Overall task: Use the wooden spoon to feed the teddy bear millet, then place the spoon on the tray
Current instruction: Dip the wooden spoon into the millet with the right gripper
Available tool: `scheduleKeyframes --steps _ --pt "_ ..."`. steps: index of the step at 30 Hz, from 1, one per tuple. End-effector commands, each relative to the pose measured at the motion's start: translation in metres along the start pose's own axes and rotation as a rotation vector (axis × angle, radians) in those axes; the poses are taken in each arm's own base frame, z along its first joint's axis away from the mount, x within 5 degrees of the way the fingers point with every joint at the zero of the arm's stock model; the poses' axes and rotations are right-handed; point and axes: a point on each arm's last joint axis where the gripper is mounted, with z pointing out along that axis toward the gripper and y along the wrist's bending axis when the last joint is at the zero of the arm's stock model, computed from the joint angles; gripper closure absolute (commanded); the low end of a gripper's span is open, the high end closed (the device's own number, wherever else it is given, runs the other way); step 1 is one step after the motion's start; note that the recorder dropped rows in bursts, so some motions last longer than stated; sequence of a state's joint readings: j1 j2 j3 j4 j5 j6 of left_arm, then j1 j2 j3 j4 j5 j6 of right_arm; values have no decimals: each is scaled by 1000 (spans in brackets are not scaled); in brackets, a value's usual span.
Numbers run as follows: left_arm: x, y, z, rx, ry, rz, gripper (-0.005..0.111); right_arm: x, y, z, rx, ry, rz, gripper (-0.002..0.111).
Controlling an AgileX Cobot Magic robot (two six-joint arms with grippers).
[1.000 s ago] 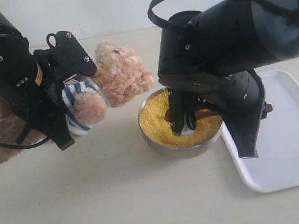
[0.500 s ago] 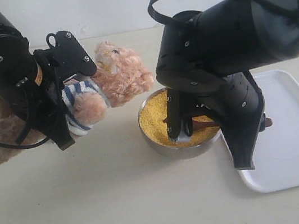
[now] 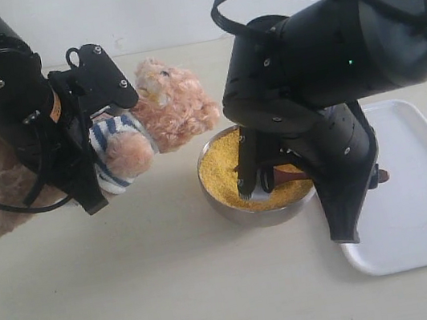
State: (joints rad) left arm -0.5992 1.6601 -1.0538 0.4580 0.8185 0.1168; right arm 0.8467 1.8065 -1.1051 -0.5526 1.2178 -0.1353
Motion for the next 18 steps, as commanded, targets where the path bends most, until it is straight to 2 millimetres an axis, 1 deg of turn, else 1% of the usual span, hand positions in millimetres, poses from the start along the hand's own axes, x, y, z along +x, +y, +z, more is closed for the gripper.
scheduleKeyframes --steps 1,8,18 --pt "-2 3 -4 -4 -25 -24 103 2 -1 -3 3 -7 15 109" --pt "-2 3 -4 -4 -25 -24 103 7 -3 -11 6 -33 25 109" --pt "-2 2 -4 4 -26 -32 103 7 -4 -11 13 -32 44 109"
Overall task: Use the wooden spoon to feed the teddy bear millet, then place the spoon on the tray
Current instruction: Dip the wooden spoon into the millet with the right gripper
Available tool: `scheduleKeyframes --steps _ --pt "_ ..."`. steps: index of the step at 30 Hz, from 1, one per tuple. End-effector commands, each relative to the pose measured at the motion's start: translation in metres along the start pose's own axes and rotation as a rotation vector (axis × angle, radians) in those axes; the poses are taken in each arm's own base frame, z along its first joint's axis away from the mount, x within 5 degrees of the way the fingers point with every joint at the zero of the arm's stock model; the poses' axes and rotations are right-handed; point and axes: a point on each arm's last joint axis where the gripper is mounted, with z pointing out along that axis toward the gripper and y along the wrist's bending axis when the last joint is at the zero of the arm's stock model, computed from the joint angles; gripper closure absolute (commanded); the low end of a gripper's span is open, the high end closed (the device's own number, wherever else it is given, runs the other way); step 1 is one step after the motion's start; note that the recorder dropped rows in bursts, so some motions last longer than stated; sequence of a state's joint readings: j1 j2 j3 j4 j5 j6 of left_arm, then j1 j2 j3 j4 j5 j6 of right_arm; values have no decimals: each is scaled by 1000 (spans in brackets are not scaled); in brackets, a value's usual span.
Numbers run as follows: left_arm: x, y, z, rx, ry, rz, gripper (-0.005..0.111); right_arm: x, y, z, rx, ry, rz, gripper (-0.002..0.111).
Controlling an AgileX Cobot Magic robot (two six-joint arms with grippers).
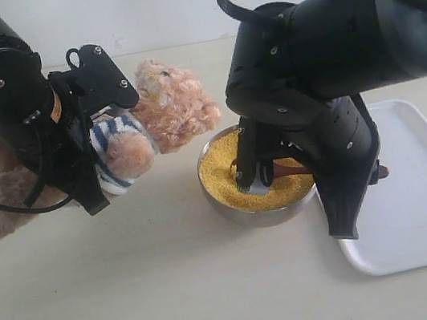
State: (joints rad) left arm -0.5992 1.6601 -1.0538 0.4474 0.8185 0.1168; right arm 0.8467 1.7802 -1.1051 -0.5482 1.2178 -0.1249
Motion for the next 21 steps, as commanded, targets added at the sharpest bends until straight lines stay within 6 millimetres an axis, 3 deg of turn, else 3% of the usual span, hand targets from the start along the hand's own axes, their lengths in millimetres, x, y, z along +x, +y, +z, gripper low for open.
scheduleKeyframes --steps 1,21 --pt "-2 3 -4 -4 -25 -25 103 2 -2 -4 12 -10 20 109" --pt "-2 3 -4 -4 -25 -25 103 3 -7 -4 58 -5 20 109"
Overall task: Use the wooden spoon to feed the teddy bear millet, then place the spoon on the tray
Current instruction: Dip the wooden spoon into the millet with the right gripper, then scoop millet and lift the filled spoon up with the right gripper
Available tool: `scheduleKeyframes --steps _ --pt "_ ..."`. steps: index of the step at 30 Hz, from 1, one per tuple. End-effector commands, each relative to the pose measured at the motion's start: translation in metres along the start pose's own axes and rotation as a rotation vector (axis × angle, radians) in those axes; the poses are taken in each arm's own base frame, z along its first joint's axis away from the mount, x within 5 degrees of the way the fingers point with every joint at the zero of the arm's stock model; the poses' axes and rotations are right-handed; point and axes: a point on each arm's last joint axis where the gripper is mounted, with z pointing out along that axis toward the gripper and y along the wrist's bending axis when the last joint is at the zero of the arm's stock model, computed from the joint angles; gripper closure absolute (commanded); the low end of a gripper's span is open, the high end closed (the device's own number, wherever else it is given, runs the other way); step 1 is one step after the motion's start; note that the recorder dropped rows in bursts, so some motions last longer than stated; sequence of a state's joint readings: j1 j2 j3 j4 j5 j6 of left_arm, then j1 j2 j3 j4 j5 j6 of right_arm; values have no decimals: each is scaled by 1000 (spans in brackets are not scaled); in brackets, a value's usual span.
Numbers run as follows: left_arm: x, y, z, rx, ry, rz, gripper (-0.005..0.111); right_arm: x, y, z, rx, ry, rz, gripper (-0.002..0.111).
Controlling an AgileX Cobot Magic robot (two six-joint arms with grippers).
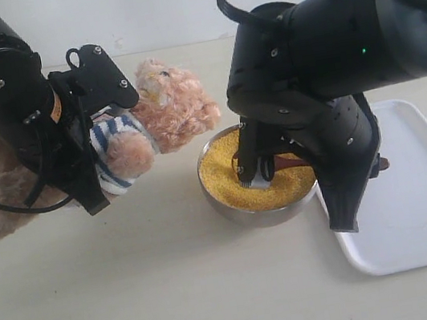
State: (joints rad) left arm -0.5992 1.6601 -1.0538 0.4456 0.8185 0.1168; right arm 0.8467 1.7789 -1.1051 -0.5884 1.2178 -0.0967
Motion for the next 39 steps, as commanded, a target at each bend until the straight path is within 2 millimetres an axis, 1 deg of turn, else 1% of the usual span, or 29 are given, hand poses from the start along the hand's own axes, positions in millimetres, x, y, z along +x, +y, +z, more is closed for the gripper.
scheduleKeyframes --steps 1,9,11,13,16,20,25,29,32,39 --pt "-2 3 -4 -5 -25 -24 103 2 -4 -4 23 -8 9 109" --pt "-2 3 -4 -5 -25 -24 103 2 -3 -4 19 -8 11 109" --pt "-2 3 -4 -5 -25 -24 103 2 -2 -3 3 -9 10 109" --pt "-2 3 -4 -5 -25 -24 103 4 -2 -1 -52 -7 24 109" --pt "-2 3 -4 -5 -25 -24 103 10 -8 8 -135 6 84 109" --pt "-2 2 -4 -5 -26 -22 103 18 -17 11 -162 7 111 109" --pt "-2 2 -4 -5 -29 -22 103 29 -25 4 -167 -27 120 109" --pt "-3 3 -4 -6 -34 -22 103 33 -31 0 -194 -51 163 109" --pt "-3 2 -4 2 -34 -7 103 32 -34 -5 -236 -88 182 109" --pt "-5 0 -5 9 -47 0 103 27 -46 -19 -224 -147 217 109"
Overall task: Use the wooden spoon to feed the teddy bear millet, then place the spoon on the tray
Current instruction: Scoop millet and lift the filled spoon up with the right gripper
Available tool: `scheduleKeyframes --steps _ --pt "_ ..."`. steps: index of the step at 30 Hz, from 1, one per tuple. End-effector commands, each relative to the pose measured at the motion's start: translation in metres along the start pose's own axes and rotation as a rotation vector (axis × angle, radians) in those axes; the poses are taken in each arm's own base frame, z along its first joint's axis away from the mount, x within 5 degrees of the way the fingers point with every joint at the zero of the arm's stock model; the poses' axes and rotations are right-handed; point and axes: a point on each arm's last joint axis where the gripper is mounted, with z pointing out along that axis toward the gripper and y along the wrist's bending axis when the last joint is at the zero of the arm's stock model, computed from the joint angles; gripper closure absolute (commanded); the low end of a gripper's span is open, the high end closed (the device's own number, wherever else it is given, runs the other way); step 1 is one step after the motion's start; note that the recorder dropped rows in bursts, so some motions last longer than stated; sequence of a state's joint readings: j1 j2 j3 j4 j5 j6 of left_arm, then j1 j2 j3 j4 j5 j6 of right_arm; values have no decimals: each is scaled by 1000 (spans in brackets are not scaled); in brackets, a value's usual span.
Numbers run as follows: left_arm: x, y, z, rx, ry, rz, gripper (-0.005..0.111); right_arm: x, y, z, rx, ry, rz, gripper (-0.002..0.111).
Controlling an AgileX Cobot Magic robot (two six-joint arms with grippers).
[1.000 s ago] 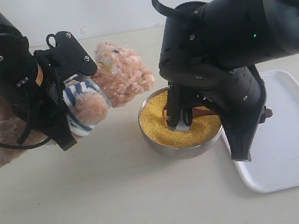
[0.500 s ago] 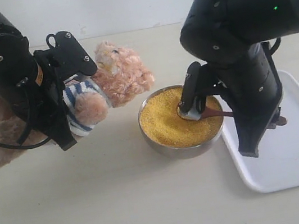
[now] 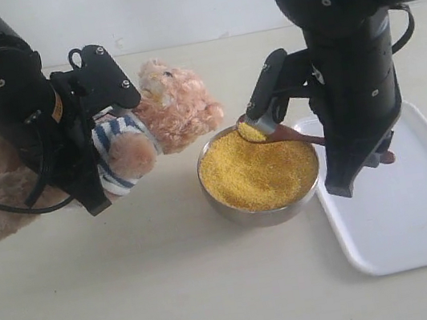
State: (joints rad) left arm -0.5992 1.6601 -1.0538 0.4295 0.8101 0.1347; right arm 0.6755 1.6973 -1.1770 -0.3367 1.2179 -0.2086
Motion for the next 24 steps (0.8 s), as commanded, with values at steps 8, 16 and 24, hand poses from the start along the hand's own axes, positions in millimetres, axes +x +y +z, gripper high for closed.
scheduleKeyframes --steps 8,16,24 --pt "-5 0 -5 9 -55 7 103 -6 -11 -22 12 -84 30 109" --pt "-5 0 -5 9 -55 14 103 -7 -9 -22 -14 -90 33 109" --pt "-6 -3 5 26 -30 18 103 -7 -7 -22 -31 -94 37 109"
